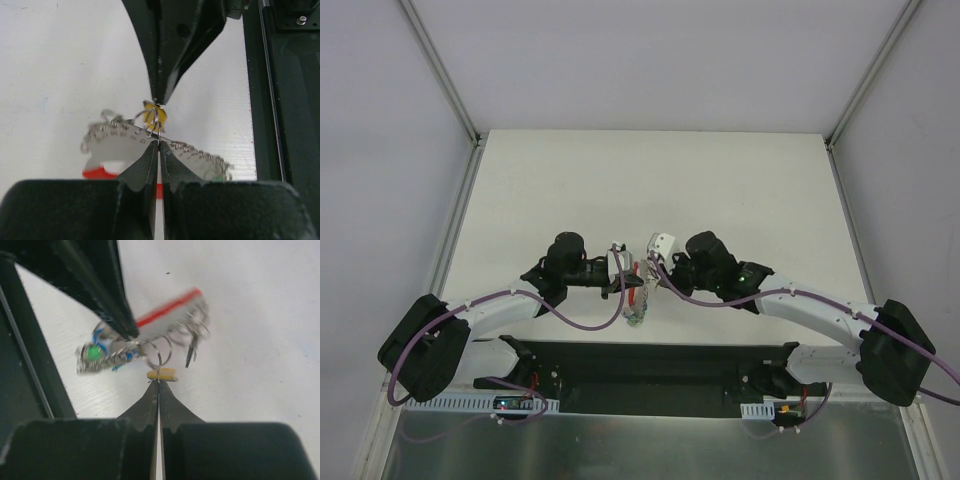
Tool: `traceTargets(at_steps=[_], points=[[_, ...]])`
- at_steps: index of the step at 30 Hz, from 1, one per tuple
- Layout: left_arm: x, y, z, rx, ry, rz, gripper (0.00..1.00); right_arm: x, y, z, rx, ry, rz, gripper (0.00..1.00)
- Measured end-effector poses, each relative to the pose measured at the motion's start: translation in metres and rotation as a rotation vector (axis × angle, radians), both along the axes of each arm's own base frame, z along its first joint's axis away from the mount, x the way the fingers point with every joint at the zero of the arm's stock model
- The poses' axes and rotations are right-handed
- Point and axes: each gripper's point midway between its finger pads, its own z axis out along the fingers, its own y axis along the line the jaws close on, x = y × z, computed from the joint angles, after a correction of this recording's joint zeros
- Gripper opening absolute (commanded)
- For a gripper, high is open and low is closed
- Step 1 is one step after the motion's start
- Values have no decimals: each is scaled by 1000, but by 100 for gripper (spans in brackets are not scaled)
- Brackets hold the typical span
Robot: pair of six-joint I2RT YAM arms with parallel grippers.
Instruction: Put the keys on the keyring
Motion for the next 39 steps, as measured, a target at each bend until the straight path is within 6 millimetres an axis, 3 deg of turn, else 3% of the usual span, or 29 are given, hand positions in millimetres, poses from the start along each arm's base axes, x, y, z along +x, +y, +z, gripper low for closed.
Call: traceTargets(at_steps=[6,22,39], points=[[-1,0,0,-1,3,-6,0,16,-7,5,17,-20,-77,1],[-1,1,-12,30,39,-1,0,-5,4,18,85,-2,60,1],[-8,-1,-10,16,52,-45,0,-12,2,3,33,16,103,1]])
